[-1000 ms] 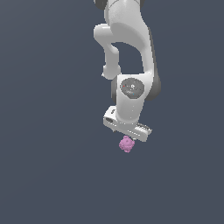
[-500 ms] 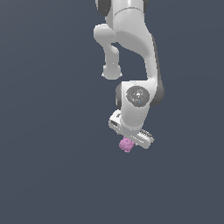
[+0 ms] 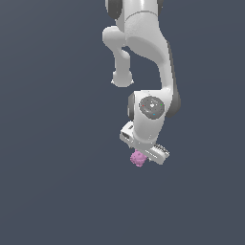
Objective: Pick up the object and move it to a goal position.
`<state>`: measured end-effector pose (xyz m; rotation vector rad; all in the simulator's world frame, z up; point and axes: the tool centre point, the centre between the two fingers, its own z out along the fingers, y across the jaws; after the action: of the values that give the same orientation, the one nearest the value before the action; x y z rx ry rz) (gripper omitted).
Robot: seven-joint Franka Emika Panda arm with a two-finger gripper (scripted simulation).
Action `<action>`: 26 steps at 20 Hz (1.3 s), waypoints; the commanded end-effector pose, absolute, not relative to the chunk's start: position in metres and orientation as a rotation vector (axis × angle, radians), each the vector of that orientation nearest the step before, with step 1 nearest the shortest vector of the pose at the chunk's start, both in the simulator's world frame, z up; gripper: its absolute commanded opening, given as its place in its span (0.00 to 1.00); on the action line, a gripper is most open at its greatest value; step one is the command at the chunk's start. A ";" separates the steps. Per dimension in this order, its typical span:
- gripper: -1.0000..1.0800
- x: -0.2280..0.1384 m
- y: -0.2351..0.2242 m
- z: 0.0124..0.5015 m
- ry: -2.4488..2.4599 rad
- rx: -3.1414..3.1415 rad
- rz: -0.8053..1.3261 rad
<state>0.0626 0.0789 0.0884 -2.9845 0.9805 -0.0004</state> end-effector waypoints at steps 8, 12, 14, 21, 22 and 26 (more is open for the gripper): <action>0.96 0.061 0.079 0.049 0.987 -2.983 0.000; 0.96 0.062 0.079 0.039 0.987 -2.982 0.000; 0.96 0.063 0.079 0.039 0.987 -2.982 0.000; 0.00 0.063 0.079 0.039 0.987 -2.982 0.000; 0.00 0.063 0.079 0.039 0.987 -2.982 0.000; 0.00 0.063 0.079 0.039 0.987 -2.982 0.000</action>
<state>0.0626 0.0788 0.0392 -2.9826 0.9874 0.0006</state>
